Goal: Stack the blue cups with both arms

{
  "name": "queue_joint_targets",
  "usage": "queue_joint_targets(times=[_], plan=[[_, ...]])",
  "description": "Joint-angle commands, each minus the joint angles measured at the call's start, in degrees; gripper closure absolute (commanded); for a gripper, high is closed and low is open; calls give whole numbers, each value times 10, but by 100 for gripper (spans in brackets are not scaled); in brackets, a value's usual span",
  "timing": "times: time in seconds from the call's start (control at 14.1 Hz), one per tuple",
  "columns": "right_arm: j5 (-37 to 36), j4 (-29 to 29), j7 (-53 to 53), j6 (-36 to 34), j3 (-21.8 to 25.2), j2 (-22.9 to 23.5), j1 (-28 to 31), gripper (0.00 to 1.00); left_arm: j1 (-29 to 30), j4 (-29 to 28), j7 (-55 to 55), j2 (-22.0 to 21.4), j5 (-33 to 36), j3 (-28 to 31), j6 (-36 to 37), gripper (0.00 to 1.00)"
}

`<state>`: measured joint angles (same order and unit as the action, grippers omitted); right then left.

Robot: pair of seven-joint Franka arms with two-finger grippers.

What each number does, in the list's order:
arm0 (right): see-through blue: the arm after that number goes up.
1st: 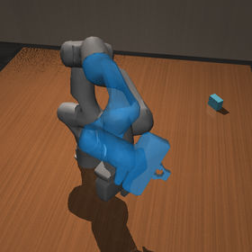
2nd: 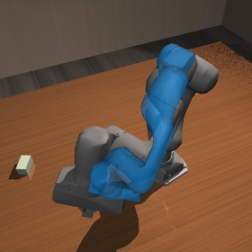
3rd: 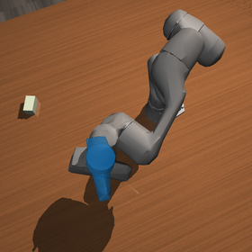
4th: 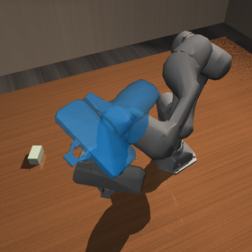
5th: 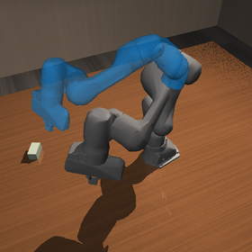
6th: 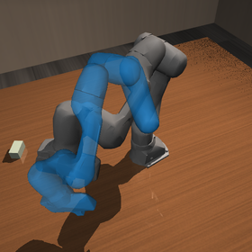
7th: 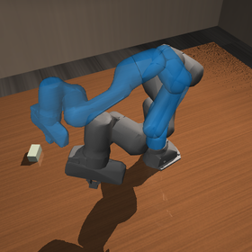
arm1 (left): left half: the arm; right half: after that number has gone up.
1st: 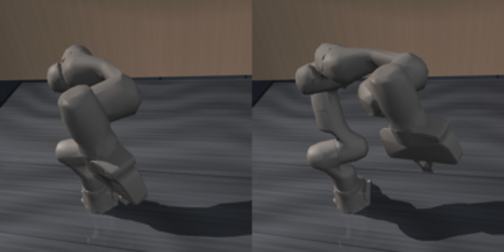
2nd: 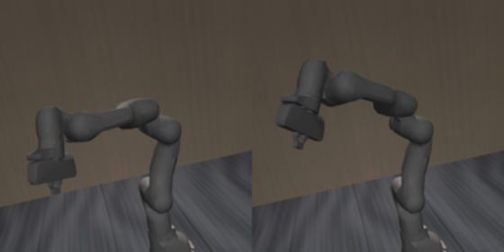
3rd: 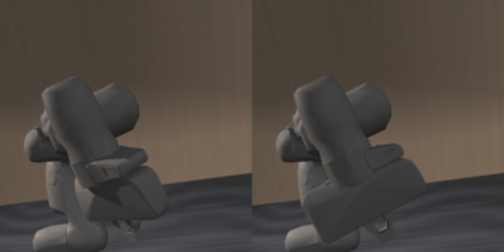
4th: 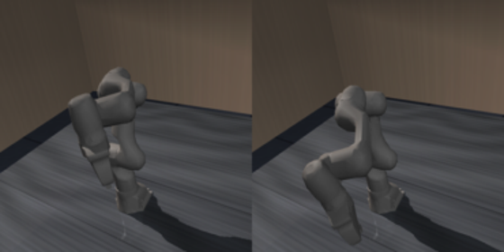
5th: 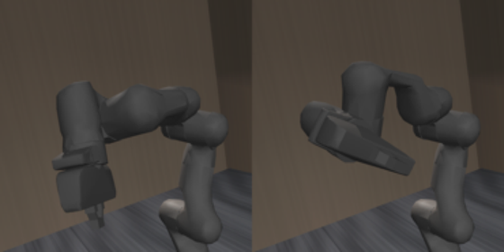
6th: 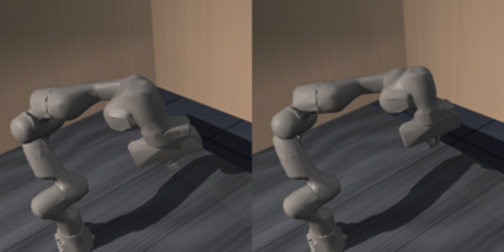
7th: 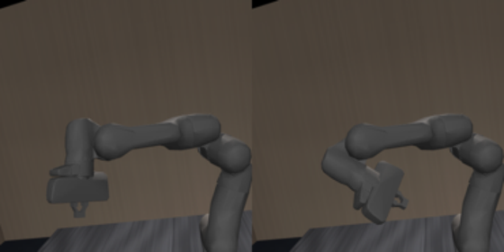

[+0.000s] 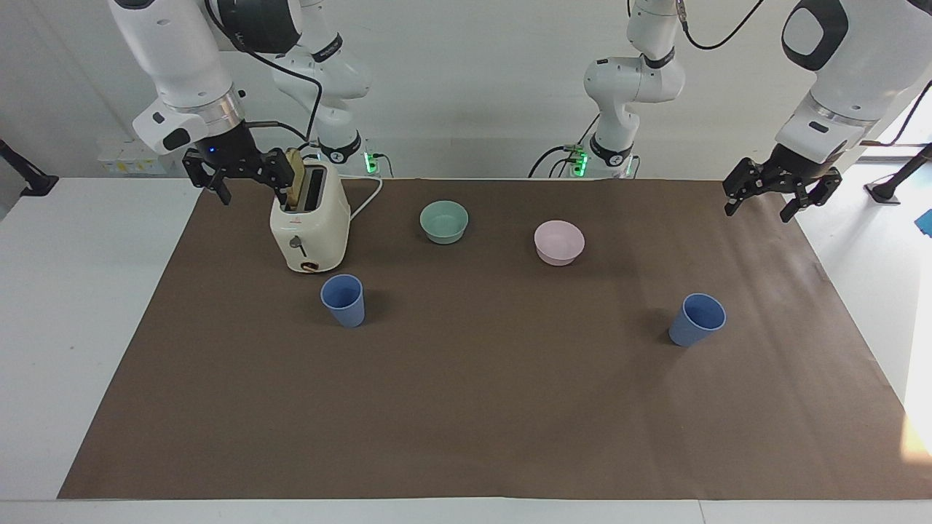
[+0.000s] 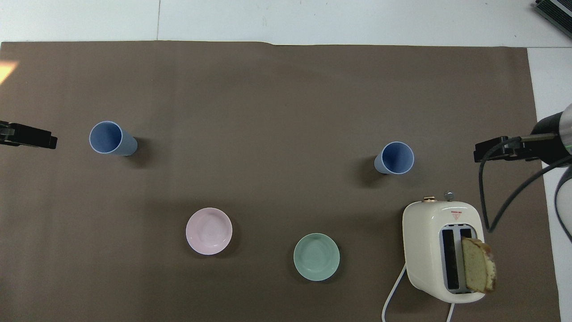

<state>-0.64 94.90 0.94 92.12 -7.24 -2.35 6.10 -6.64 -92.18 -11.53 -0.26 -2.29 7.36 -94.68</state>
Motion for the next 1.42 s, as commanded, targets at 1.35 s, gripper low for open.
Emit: queue_joint_targets(times=[1.35], plan=[[15, 19, -7, 19, -2, -14, 4, 0, 13, -104, -44, -2, -3, 5, -140, 0]])
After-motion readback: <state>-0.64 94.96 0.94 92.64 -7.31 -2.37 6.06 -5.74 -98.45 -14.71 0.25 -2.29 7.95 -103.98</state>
